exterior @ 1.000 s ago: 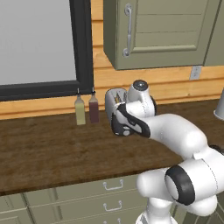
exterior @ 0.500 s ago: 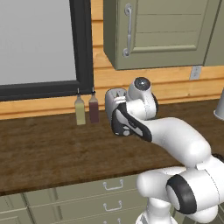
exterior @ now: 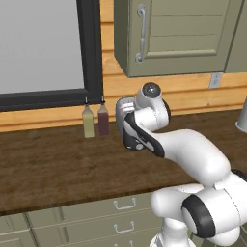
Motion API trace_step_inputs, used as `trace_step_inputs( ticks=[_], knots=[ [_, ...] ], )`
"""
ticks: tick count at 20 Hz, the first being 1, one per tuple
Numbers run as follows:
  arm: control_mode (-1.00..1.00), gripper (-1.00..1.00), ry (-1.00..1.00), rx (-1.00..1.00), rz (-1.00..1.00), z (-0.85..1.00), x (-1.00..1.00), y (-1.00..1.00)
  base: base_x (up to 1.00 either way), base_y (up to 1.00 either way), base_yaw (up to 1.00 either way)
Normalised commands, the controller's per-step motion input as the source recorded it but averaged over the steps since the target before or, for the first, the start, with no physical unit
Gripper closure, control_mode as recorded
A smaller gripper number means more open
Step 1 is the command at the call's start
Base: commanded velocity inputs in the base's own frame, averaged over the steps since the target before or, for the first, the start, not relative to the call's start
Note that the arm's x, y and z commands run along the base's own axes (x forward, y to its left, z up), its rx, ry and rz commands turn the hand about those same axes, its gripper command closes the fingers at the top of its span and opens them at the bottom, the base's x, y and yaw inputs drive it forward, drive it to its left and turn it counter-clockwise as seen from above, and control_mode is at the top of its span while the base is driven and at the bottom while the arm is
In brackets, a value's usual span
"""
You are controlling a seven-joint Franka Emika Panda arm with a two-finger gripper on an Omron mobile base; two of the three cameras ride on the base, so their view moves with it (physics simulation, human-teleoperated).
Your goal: Start the toaster. Once the lever pops up, take the bread to the plate on the dining counter.
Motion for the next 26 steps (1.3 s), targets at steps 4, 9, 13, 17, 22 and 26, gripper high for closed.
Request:
trace_step_inputs(
  ticks=[4, 9, 13, 17, 22, 26],
  knots=[
    [-1.00, -1.00, -0.05, -0.03, 0.00, 0.00, 0.09, 0.17, 0.00, 0.00, 0.00],
    [-1.00, -1.00, -0.03, 0.00, 0.00, 0.01, 0.14, 0.00, 0.00, 0.00, 0.00],
    [-1.00, -1.00, -0.02, 0.00, 0.00, 0.02, 0.11, -0.01, 0.00, 0.00, 0.00],
    [-1.00, -1.00, -0.02, 0.00, 0.00, 0.04, 0.07, -0.06, 0.00, 0.00, 0.00],
    [-1.00, -1.00, 0.00, 0.00, 0.00, 0.09, 0.05, -0.06, 0.00, 0.00, 0.00],
    [-1.00, -1.00, 0.00, 0.00, 0.00, 0.09, 0.08, -0.06, 0.00, 0.00, 0.00]
  ],
)
